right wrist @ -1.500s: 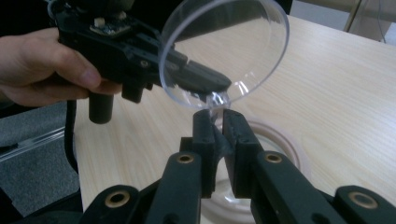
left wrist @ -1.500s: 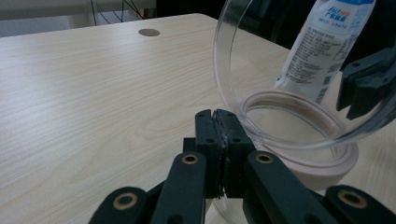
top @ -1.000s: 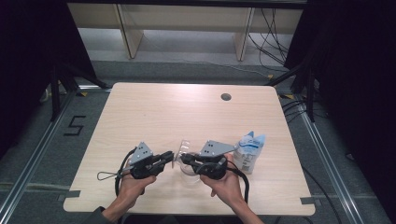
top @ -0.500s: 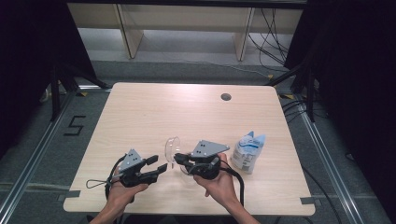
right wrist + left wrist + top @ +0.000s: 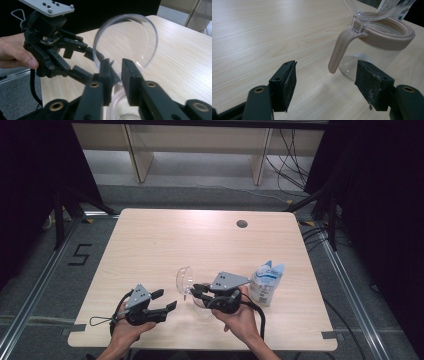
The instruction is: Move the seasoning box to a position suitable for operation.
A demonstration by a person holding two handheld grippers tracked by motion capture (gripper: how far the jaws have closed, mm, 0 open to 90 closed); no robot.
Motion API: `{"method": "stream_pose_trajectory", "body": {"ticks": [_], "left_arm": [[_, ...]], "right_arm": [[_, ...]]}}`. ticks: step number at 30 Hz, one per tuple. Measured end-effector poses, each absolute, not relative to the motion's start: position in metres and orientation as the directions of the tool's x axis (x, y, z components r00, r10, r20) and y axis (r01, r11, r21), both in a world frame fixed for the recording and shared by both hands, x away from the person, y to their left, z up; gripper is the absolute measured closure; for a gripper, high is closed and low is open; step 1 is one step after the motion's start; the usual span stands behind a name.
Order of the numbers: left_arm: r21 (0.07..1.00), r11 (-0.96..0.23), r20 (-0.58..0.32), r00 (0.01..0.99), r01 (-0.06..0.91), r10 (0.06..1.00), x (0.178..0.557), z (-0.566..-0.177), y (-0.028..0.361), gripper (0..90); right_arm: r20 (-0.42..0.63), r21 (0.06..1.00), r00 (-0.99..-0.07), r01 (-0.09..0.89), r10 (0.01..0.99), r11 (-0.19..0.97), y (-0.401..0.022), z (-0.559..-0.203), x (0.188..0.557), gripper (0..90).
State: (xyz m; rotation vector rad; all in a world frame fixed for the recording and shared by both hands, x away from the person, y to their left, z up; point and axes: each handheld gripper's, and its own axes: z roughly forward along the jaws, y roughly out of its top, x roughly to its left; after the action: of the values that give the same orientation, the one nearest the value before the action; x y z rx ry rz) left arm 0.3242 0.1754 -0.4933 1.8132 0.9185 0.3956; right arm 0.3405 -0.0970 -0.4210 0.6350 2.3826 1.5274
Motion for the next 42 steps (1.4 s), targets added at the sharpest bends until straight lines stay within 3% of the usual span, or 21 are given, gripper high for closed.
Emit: {"method": "stream_pose_trajectory", "body": {"ticks": [11,28,40,42], "left_arm": [[0.882,-0.192,-0.174,0.676,0.431,0.716,0.32,-0.498,0.173,26.2],[0.876,-0.175,-0.201,0.669,0.45,0.715,0.317,-0.498,0.174,16.7],[0.873,-0.186,-0.209,0.688,0.452,0.695,0.315,-0.5,0.168,15.1],[0.867,-0.204,-0.202,0.694,0.455,0.691,0.315,-0.499,0.168,15.0]], "right_arm": [[0.057,0.919,-0.824,0.264,0.563,0.294,-0.14,-0.422,0.331,42.5],[0.024,0.932,-0.756,0.254,0.654,0.26,-0.193,-0.428,0.307,38.3],[0.086,0.918,-0.68,0.338,0.728,0.207,-0.225,-0.443,0.286,36.1],[0.035,0.929,-0.659,0.299,0.752,0.219,-0.233,-0.446,0.286,36.1]]}}
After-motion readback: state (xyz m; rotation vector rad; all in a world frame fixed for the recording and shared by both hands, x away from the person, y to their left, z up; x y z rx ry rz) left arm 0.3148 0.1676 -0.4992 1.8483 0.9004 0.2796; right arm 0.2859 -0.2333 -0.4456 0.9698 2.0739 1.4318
